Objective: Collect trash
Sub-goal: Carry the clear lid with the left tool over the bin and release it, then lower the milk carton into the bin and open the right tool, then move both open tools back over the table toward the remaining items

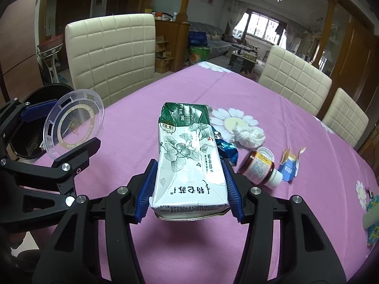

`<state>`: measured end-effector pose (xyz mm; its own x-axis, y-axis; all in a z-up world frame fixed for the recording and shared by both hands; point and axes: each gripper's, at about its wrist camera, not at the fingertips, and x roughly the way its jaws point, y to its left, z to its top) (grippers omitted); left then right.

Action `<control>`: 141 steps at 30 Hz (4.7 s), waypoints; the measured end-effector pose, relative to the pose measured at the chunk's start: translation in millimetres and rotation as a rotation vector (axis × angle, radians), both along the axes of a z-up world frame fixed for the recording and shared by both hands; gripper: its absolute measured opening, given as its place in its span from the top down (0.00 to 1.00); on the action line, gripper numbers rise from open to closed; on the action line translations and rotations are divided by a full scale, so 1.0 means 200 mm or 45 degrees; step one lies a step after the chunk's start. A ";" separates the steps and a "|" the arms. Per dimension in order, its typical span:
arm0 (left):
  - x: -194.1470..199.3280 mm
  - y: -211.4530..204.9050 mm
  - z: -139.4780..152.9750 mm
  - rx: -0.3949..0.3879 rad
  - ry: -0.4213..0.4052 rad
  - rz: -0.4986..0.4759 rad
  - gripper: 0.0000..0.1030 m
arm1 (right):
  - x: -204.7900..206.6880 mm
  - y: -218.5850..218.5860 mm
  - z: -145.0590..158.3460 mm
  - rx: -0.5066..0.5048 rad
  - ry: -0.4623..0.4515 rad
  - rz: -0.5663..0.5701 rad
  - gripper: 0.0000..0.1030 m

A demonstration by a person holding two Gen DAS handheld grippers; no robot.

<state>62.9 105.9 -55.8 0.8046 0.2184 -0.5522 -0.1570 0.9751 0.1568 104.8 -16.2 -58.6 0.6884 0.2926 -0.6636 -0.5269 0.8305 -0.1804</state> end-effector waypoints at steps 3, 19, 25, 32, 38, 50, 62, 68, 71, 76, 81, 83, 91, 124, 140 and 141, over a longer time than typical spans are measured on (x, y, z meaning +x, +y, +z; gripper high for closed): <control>-0.03 0.04 0.01 0.012 -0.017 0.032 0.17 | -0.02 0.03 0.01 0.000 -0.010 0.030 0.47; -0.10 0.24 0.01 0.026 -0.047 0.179 0.17 | -0.07 0.24 0.03 -0.011 -0.025 0.127 0.47; -0.13 0.41 0.00 0.009 -0.044 0.306 0.17 | -0.10 0.35 0.03 -0.020 -0.031 0.181 0.47; -0.18 0.58 -0.03 0.003 -0.031 0.425 0.17 | -0.12 0.49 0.01 -0.036 -0.024 0.258 0.46; -0.20 0.67 -0.04 -0.009 -0.024 0.477 0.17 | -0.17 0.60 -0.01 -0.049 -0.028 0.325 0.46; -0.20 0.79 -0.09 -0.102 0.004 0.544 0.14 | -0.18 0.68 -0.03 -0.071 -0.015 0.350 0.46; -0.21 0.83 -0.11 -0.073 0.014 0.589 0.11 | -0.21 0.75 -0.04 -0.084 -0.020 0.378 0.48; -0.27 0.92 -0.12 -0.160 0.002 0.627 0.11 | -0.24 0.77 -0.05 -0.091 -0.043 0.396 0.52; -0.30 0.93 -0.12 -0.160 -0.006 0.643 0.11 | -0.24 0.80 -0.04 -0.085 -0.025 0.410 0.84; -0.33 0.94 -0.12 -0.157 -0.010 0.651 0.11 | -0.21 0.82 -0.05 -0.071 -0.003 0.406 0.85; -0.34 0.95 -0.13 -0.143 -0.009 0.659 0.11 | -0.23 0.83 -0.02 -0.038 -0.014 0.436 0.86; -0.35 0.96 -0.12 -0.152 -0.021 0.668 0.11 | -0.25 0.85 -0.01 -0.024 -0.029 0.454 0.86; -0.42 1.02 -0.11 -0.155 -0.043 0.713 0.11 | -0.27 1.00 0.00 -0.012 -0.002 0.549 0.86; 0.05 0.33 -0.09 -0.088 0.042 0.221 0.11 | 0.10 0.24 -0.04 -0.003 -0.085 0.009 0.13; 0.52 -0.31 -0.08 -0.031 0.103 -0.257 0.11 | 0.54 -0.38 -0.18 0.050 0.100 -0.423 0.13; 0.54 -0.31 -0.08 -0.063 0.113 -0.278 0.11 | 0.55 -0.39 -0.18 0.054 0.103 -0.427 0.13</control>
<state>171.8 43.3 -71.1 0.7778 0.0155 -0.6284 0.0705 0.9912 0.1117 215.2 -93.5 -94.4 0.6965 0.0870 -0.7122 -0.2343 0.9658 -0.1112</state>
